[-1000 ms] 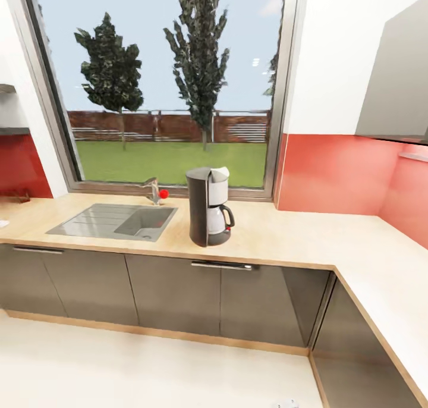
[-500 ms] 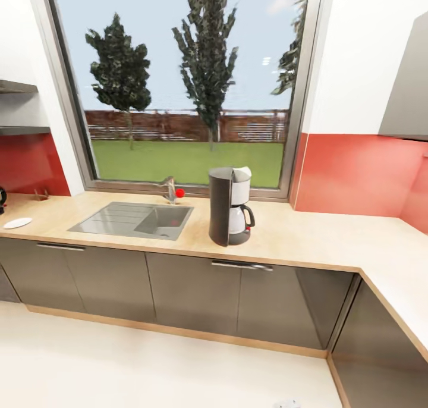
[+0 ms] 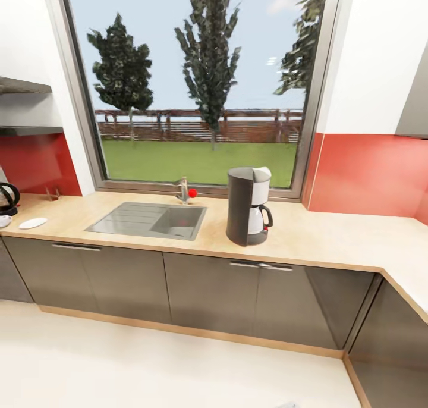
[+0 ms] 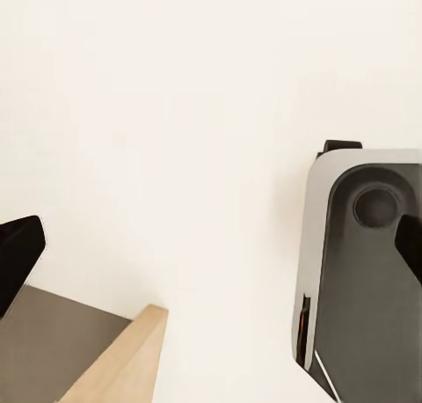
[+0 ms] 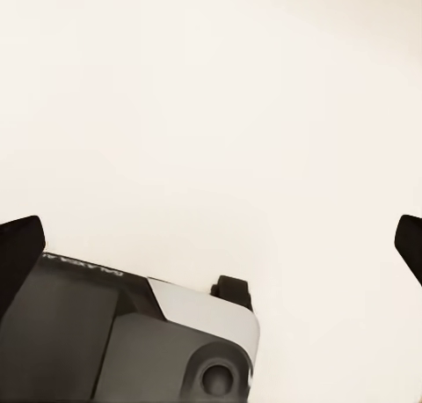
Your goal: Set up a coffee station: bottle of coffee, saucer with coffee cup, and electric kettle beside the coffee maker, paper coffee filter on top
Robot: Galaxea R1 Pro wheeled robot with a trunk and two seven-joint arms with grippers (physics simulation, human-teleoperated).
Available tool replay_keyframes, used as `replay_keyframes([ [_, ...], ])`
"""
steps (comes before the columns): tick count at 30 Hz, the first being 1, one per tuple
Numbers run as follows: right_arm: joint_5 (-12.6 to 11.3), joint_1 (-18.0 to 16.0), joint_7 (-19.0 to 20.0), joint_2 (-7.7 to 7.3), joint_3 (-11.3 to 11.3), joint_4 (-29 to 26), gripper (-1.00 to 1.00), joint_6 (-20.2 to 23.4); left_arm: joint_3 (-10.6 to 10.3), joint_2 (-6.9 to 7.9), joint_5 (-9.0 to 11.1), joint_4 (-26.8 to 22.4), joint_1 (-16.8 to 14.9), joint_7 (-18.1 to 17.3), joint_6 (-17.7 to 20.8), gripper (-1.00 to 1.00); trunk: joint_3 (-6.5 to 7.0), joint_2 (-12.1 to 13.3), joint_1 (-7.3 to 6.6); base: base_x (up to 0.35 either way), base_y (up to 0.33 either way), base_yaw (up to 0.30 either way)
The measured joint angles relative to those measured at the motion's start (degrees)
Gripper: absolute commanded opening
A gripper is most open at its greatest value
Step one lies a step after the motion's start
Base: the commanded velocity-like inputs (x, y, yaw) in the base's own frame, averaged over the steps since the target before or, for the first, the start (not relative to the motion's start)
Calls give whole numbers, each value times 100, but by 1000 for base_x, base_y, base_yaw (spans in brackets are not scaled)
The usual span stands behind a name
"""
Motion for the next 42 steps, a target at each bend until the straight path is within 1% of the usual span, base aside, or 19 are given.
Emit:
replay_keyframes([
  [8,-23,174,1,-3,-10,-5,100,7,2,-2,0,0,0,-1,14,100,0,-1,-2,164,291,0],
  [9,-35,179,0,3,-33,-15,100,5,3,-4,0,0,0,-1,12,100,0,-1,-2,227,281,0],
  [11,-23,184,0,9,-183,-24,100,5,5,-7,0,0,0,0,15,100,0,-1,-2,229,281,0],
  [12,17,186,0,11,-385,-25,100,6,5,-7,0,0,0,0,16,100,0,-1,-2,231,280,0],
  [13,125,187,0,12,-634,-25,100,6,6,-8,0,0,0,0,17,100,0,-1,-2,231,280,0],
  [14,224,188,1,14,-769,-25,100,6,6,-8,0,0,0,0,17,100,0,-1,-2,230,280,0],
  [15,510,188,1,18,-1038,-27,100,6,6,-5,0,0,0,0,16,100,0,-1,-2,228,279,0],
  [16,894,188,2,20,-1350,-25,100,6,6,-6,0,0,0,0,15,100,0,-1,-2,226,279,0],
  [17,1113,188,3,23,-1539,-22,100,5,6,-7,0,0,0,0,14,100,0,-1,-2,218,279,0],
  [18,1545,188,4,27,-1964,-12,100,6,6,-8,0,0,0,0,14,100,0,-1,-2,207,278,0],
  [19,1974,188,5,29,-2446,-5,100,6,6,-8,0,0,0,0,12,100,0,-1,-2,199,277,0],
  [20,2352,188,6,31,-2920,0,100,4,6,-8,0,0,0,0,13,100,0,-1,-2,196,276,0],
  [21,2522,188,6,32,-3150,2,100,3,6,-8,0,0,0,0,12,100,0,-1,-2,192,272,0],
  [22,2778,187,7,33,-3534,-1,100,0,6,-9,0,0,0,0,11,100,0,-1,-2,189,264,0],
  [23,2960,187,7,33,-3842,-5,100,-4,6,-9,0,0,0,0,11,100,0,-1,-2,188,261,0],
  [26,3181,187,7,16,-4255,-13,100,-8,6,-9,0,0,0,-1,11,100,0,-1,-1,182,252,0],
  [30,3290,209,6,-21,-4414,94,100,0,6,-2,0,0,0,-1,16,100,-1,-1,-1,176,246,0],
  [38,3302,229,6,-20,-4452,142,100,-8,6,-6,0,0,0,-1,18,100,0,-1,-1,170,250,0],
  [42,3285,230,12,9,-4454,143,100,-6,6,-8,0,0,0,-2,19,100,0,-1,0,101,131,0],
])
